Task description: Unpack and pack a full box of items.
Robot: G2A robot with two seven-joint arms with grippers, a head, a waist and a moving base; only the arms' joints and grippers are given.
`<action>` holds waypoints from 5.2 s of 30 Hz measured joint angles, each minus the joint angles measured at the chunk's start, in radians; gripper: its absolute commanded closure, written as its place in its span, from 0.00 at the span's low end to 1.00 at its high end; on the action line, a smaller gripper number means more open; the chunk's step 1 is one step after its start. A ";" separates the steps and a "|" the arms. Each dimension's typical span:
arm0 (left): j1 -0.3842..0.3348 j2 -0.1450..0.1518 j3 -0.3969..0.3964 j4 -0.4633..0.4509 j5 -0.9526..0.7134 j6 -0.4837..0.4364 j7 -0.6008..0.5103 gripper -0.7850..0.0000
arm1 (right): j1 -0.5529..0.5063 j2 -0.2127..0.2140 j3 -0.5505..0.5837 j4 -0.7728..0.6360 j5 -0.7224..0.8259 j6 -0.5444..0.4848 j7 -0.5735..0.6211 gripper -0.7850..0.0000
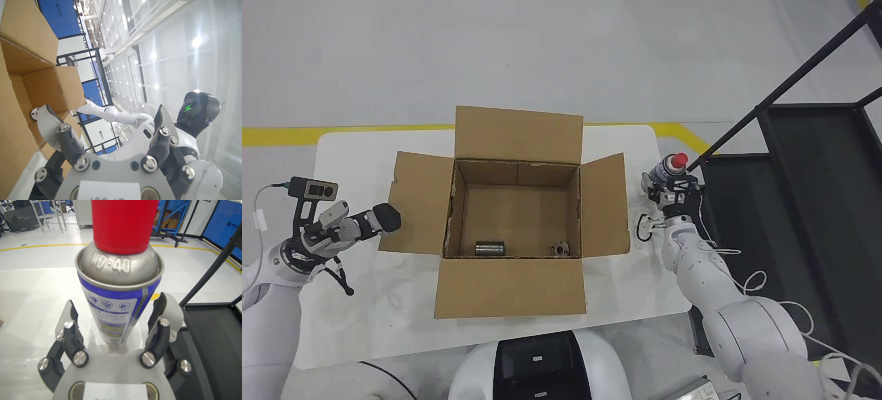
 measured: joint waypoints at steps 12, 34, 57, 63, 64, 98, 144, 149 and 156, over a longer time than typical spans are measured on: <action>0.000 0.000 0.000 0.000 0.000 0.000 0.000 0.00 | -0.058 0.021 0.003 -0.050 -0.013 -0.041 -0.180 0.00; 0.000 0.000 0.000 0.000 0.000 0.000 0.000 0.00 | -0.609 0.190 0.275 -1.003 0.012 -0.281 0.126 0.00; 0.000 0.000 0.000 0.000 0.000 0.000 0.000 0.00 | -0.645 0.207 0.347 -1.172 0.060 -0.330 0.387 0.00; 0.000 0.000 0.000 0.000 0.000 0.000 0.000 0.00 | -0.710 0.235 0.474 -1.447 0.099 -0.436 0.665 0.00; 0.000 0.000 0.000 0.000 0.000 0.000 0.000 0.00 | -0.724 0.239 0.491 -1.497 0.102 -0.452 0.712 0.00; 0.000 0.000 0.000 0.000 0.000 0.000 0.000 0.00 | -0.210 0.218 -0.158 -1.503 0.228 -0.334 1.676 0.00; 0.000 0.000 0.000 0.000 0.000 0.000 0.000 0.00 | 0.129 0.067 -0.619 -1.215 0.269 -0.195 1.767 0.00; 0.000 0.000 0.000 0.000 0.000 0.000 0.000 0.00 | 0.216 -0.006 -0.755 -1.057 0.235 -0.175 1.744 0.00; 0.000 0.000 0.000 0.000 0.000 0.000 0.000 0.00 | 0.234 -0.026 -0.782 -1.002 0.227 -0.175 1.717 0.00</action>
